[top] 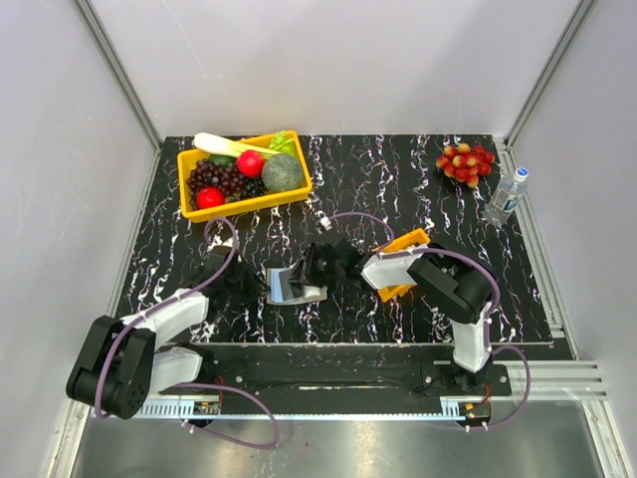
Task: Put the credit cards into the card holder
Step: Insert the credit card into the card slot.
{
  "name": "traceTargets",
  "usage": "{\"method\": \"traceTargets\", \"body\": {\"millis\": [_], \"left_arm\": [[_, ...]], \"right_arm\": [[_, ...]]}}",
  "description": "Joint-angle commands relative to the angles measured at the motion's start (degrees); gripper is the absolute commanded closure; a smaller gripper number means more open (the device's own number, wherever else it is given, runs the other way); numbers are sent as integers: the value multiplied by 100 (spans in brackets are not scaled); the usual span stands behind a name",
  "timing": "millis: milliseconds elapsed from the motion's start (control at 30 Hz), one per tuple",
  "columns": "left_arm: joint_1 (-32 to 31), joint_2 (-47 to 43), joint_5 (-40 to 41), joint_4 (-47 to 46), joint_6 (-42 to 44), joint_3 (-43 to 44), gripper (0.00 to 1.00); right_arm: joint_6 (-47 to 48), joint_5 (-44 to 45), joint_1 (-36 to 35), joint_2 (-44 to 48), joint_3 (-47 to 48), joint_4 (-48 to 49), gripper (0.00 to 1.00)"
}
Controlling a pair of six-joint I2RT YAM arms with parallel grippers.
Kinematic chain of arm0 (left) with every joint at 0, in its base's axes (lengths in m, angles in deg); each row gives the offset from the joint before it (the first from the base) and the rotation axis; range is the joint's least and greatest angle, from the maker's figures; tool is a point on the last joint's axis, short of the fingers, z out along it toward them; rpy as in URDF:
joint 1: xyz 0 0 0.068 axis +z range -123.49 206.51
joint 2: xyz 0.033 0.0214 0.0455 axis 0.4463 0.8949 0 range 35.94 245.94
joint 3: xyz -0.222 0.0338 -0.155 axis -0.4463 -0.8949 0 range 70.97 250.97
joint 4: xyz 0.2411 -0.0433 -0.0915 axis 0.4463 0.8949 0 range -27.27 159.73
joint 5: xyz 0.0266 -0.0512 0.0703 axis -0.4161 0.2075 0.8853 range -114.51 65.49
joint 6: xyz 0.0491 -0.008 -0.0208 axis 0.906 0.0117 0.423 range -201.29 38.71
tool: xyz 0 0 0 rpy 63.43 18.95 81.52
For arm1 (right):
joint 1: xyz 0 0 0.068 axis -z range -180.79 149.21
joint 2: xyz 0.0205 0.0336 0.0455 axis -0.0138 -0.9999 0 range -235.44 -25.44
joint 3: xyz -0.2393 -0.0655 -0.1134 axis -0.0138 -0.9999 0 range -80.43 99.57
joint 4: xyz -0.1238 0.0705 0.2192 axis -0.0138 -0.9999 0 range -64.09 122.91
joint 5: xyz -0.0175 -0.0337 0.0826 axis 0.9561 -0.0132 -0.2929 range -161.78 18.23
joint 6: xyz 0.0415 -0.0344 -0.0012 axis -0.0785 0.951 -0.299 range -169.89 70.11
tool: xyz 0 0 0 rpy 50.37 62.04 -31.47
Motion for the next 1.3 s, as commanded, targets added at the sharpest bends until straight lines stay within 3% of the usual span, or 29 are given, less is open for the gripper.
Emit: {"method": "traceTargets", "body": {"millis": [0,67,367,700,833,900,967,1067,1267], "left_arm": [[-118,-58,-9,-83,-70,-118,100],[-118,-93,17,-48,-43,-118,100],[-127,-49,-18,-48,-34,-48,100],[-399,-251,-45,-575,-597,-329,100],[-470,-295,-9,-663,-658,-373,100],[-470,-330,8,-602,-650,-364,100],[-478,-400,70,-549,-667,-408,100],[-479,-462,149,-426,-632,-399,100],[-470,-489,175,-408,-597,-408,100]], "right_arm": [[498,601,-116,332,32,-1224,60],[630,751,-98,438,111,-1435,52],[771,295,-186,219,507,-1762,48],[165,101,-520,-177,999,-1919,45],[94,22,-590,-274,1192,-2138,48],[77,109,-581,-230,1149,-2131,58],[146,136,-573,-177,1175,-2218,60],[305,347,-573,-10,1193,-2421,72],[437,102,-564,-106,1245,-2290,62]]}}
